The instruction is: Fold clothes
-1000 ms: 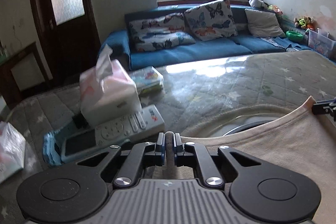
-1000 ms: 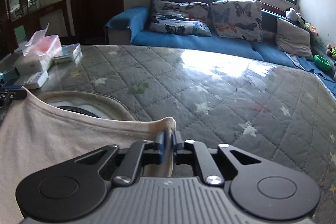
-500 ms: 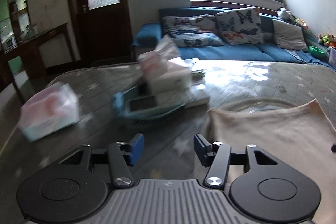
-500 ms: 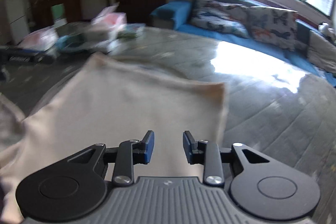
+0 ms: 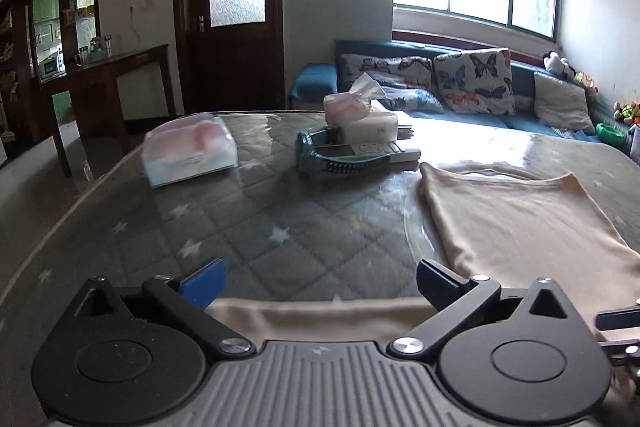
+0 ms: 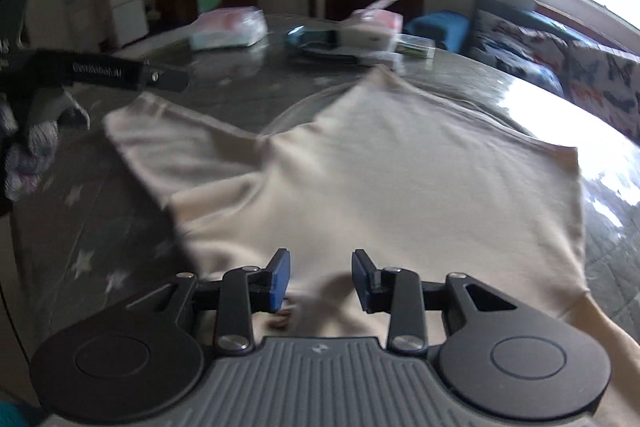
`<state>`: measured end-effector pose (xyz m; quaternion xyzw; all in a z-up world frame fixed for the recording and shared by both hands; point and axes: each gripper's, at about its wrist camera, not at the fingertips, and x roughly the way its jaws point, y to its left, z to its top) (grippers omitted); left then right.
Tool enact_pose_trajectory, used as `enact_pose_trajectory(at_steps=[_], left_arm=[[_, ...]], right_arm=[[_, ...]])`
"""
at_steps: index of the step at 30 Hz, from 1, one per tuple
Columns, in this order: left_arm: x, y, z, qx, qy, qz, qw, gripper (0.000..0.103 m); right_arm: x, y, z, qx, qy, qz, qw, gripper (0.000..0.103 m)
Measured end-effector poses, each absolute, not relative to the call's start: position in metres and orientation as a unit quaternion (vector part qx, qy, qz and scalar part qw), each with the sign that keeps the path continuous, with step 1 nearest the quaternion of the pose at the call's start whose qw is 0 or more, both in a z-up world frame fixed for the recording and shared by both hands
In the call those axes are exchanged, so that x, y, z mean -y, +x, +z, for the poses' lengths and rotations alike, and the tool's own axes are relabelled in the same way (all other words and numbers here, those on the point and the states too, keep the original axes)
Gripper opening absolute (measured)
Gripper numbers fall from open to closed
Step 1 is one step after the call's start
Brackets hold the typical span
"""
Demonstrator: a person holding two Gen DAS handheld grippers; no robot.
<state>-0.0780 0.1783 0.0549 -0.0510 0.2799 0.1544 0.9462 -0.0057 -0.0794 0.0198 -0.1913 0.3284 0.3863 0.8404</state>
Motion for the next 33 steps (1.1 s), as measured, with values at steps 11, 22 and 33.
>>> enact_pose_trajectory(at_steps=[11,22,33], left_arm=[[-0.201,-0.131,0.041,-0.272,-0.115,0.226,0.928,0.103],[-0.236,-0.134,0.020,-0.290,-0.207,0.292,0.887,0.082],[-0.255,-0.124,0.020,-0.268,-0.230,0.307,0.884,0.007]], right_arm=[[0.051,-0.046,0.017,-0.297,-0.233,0.428,0.822,0.035],[0.052,-0.039,0.020,-0.300,-0.216,0.429,0.824,0.035],[0.051,-0.032,0.016,-0.314,-0.203,0.429,0.822,0.035]])
